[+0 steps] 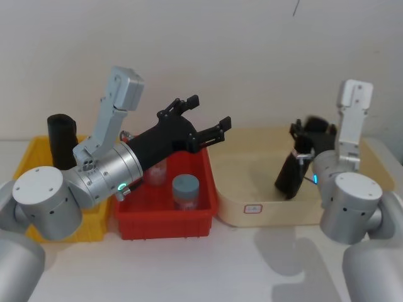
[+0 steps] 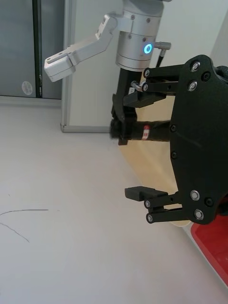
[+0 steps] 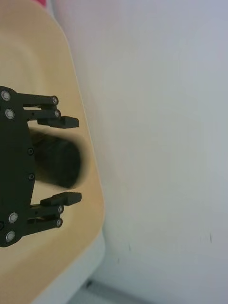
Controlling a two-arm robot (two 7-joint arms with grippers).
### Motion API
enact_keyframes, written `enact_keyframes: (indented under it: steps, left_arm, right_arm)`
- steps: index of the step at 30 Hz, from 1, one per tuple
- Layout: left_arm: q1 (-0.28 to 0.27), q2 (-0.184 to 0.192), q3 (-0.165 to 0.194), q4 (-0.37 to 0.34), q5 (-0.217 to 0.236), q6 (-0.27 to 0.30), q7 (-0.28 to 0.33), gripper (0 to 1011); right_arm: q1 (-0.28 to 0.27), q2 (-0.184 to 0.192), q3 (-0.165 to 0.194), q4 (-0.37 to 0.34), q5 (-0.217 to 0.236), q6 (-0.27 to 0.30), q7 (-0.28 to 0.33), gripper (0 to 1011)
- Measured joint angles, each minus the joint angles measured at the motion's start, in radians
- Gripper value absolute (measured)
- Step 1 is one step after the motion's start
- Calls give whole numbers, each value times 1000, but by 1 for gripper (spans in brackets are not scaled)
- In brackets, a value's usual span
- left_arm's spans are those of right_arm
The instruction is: Pick up the garbage bag with the one hand and transfer it to the other hand.
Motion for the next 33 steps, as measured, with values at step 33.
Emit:
enact_keyframes:
  steps: [33]
  left_arm:
    - [41, 26, -5, -74, 37, -15, 84, 1000]
  right_arm:
    - [-28, 58, -66, -121, -215, 25, -139, 1000]
